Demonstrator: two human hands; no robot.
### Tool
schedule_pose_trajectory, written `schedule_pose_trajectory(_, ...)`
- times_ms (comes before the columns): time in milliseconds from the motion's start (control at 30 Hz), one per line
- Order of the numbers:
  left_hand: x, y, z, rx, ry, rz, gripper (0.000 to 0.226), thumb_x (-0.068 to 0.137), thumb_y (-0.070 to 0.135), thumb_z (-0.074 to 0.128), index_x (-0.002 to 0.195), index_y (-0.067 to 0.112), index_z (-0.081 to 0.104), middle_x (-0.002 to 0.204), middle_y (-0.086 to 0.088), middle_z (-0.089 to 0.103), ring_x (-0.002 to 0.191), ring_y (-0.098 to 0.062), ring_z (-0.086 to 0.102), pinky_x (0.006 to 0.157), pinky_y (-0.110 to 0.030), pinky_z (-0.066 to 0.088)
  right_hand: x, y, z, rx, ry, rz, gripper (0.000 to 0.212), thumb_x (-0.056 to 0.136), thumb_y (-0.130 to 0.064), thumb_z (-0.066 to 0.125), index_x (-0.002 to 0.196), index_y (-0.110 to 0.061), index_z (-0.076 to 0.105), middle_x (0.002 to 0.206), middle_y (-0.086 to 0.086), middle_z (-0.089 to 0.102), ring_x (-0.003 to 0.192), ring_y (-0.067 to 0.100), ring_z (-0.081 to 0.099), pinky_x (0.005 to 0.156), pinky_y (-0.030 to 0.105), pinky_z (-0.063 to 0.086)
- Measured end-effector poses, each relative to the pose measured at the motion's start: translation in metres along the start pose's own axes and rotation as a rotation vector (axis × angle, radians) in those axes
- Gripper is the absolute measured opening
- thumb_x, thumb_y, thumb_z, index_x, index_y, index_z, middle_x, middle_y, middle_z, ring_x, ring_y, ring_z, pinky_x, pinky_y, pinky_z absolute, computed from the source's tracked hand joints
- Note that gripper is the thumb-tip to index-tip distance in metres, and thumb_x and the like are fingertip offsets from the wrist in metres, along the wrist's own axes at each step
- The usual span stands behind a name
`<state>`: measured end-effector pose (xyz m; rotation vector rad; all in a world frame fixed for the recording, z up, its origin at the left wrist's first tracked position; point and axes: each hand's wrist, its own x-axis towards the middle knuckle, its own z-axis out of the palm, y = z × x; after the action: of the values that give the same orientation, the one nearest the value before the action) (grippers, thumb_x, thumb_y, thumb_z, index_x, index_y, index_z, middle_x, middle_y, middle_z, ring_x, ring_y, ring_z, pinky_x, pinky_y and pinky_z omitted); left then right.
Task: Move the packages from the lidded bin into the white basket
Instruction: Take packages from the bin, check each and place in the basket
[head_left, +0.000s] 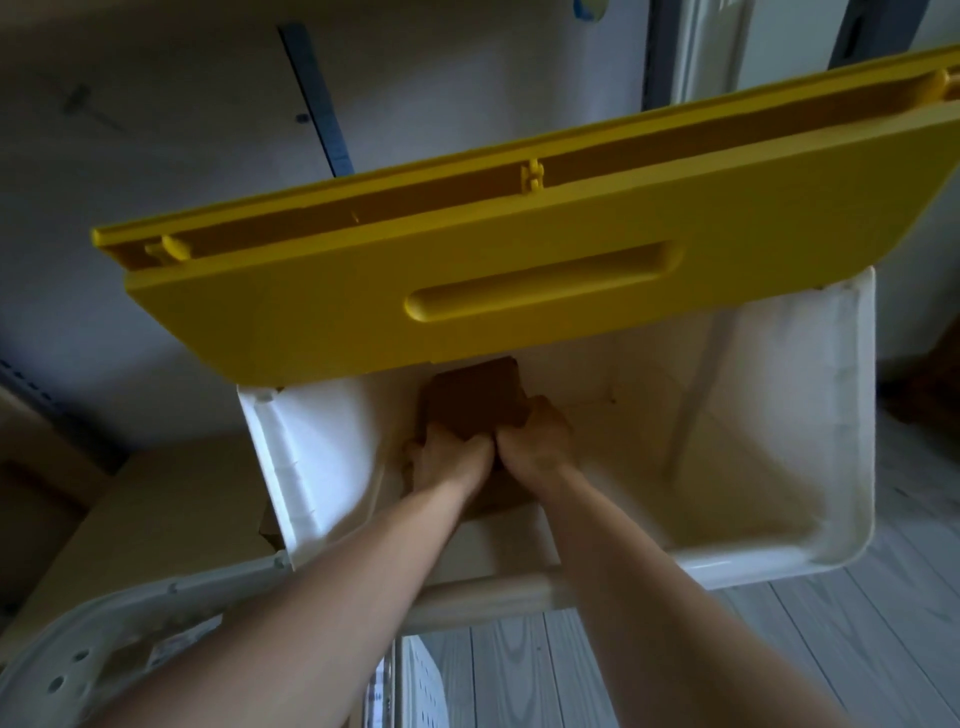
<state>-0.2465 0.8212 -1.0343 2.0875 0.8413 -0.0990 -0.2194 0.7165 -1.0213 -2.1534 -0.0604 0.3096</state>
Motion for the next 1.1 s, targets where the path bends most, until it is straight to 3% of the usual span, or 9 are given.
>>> schedule_pose_trajectory(133, -0.001, 0.005, -0.004, 0.021, 0.023, 0.016, 0.095, 0.064, 0.050, 0.045, 0.154, 0.017, 0.038, 0.152, -0.020, 0.046, 0.139, -0.039, 0.044, 0.105, -0.036, 0.040, -0.001, 0.001, -0.003, 0.027, -0.008, 0.060, 0.041, 0.098, -0.014, 0.050, 0.139, -0.009, 0.051, 0.142, 0.016, 0.054, 0.131, 0.037, 0.050, 0.104, 0.037, 0.044)
schedule_pose_trajectory(233, 0.002, 0.000, -0.006, 0.050, 0.078, 0.039, 0.064, 0.092, 0.039, 0.053, 0.150, 0.014, 0.041, 0.150, -0.021, 0.046, 0.135, -0.040, 0.047, 0.101, -0.035, 0.040, 0.003, 0.007, -0.003, 0.095, 0.010, 0.128, 0.038, 0.093, -0.017, 0.053, 0.129, -0.009, 0.056, 0.133, 0.015, 0.058, 0.119, 0.036, 0.057, 0.093, 0.038, 0.049)
schedule_pose_trajectory(500, -0.011, 0.001, -0.009, 0.053, 0.077, 0.018, 0.057, 0.108, 0.043, 0.037, 0.155, 0.011, 0.034, 0.155, -0.019, 0.045, 0.140, -0.038, 0.046, 0.107, -0.037, 0.039, -0.007, 0.009, -0.017, 0.175, 0.274, 0.161, 0.027, 0.098, -0.032, 0.054, 0.111, -0.011, 0.065, 0.110, 0.013, 0.070, 0.106, 0.035, 0.064, 0.085, 0.037, 0.052)
schedule_pose_trajectory(600, -0.031, 0.003, -0.015, 0.053, 0.113, 0.093, 0.044, 0.107, 0.034, 0.043, 0.145, 0.011, 0.048, 0.144, -0.020, 0.055, 0.131, -0.038, 0.054, 0.096, -0.034, 0.043, -0.020, 0.007, -0.029, 0.235, 0.245, 0.153, 0.028, 0.098, -0.037, 0.053, 0.107, -0.013, 0.066, 0.101, 0.011, 0.071, 0.090, 0.030, 0.066, 0.070, 0.033, 0.050)
schedule_pose_trajectory(700, -0.055, 0.003, -0.023, -0.031, 0.118, 0.159, 0.033, 0.105, 0.021, 0.048, 0.137, 0.017, 0.053, 0.139, -0.016, 0.056, 0.119, -0.034, 0.059, 0.087, -0.030, 0.041, -0.042, 0.005, -0.046, 0.285, 0.196, 0.140, 0.010, 0.095, -0.021, 0.054, 0.098, -0.016, 0.062, 0.094, 0.007, 0.068, 0.076, 0.020, 0.060, 0.055, 0.028, 0.038)
schedule_pose_trajectory(800, -0.082, -0.001, -0.034, -0.169, 0.094, 0.284, 0.024, 0.104, 0.020, 0.053, 0.127, 0.026, 0.054, 0.133, -0.003, 0.053, 0.086, -0.007, 0.053, 0.081, -0.028, 0.041, -0.070, 0.002, -0.060, 0.247, 0.175, 0.125, 0.012, 0.096, -0.020, 0.054, 0.085, -0.023, 0.057, 0.084, 0.002, 0.063, 0.071, 0.013, 0.057, 0.059, 0.027, 0.042)
schedule_pose_trajectory(867, -0.101, -0.008, -0.044, -0.218, 0.059, 0.354, 0.025, 0.103, 0.022, 0.057, 0.127, 0.027, 0.053, 0.125, 0.007, 0.051, 0.080, 0.003, 0.046, 0.078, -0.025, 0.040, -0.088, 0.000, -0.069, 0.217, 0.197, 0.112, 0.006, 0.093, -0.025, 0.058, 0.090, -0.021, 0.062, 0.085, -0.001, 0.065, 0.074, 0.012, 0.059, 0.065, 0.028, 0.046)
schedule_pose_trajectory(933, -0.124, -0.018, -0.058, -0.268, -0.037, 0.402, 0.028, 0.101, 0.023, 0.062, 0.127, 0.029, 0.054, 0.122, 0.011, 0.055, 0.088, 0.003, 0.054, 0.075, -0.019, 0.044, -0.106, -0.002, -0.075, 0.195, 0.192, 0.114, 0.020, 0.091, -0.031, 0.061, 0.106, -0.019, 0.063, 0.091, -0.001, 0.066, 0.079, 0.014, 0.061, 0.062, 0.026, 0.046)
schedule_pose_trajectory(1100, -0.176, -0.053, -0.105, -0.317, -0.270, 0.465, 0.032, 0.096, 0.020, 0.070, 0.118, 0.040, 0.058, 0.126, 0.018, 0.054, 0.115, 0.000, 0.052, 0.096, -0.022, 0.043, -0.157, -0.015, -0.080, 0.215, 0.023, 0.113, 0.040, 0.093, -0.034, 0.062, 0.128, -0.029, 0.043, 0.107, 0.003, 0.063, 0.094, 0.022, 0.067, 0.080, 0.040, 0.060)
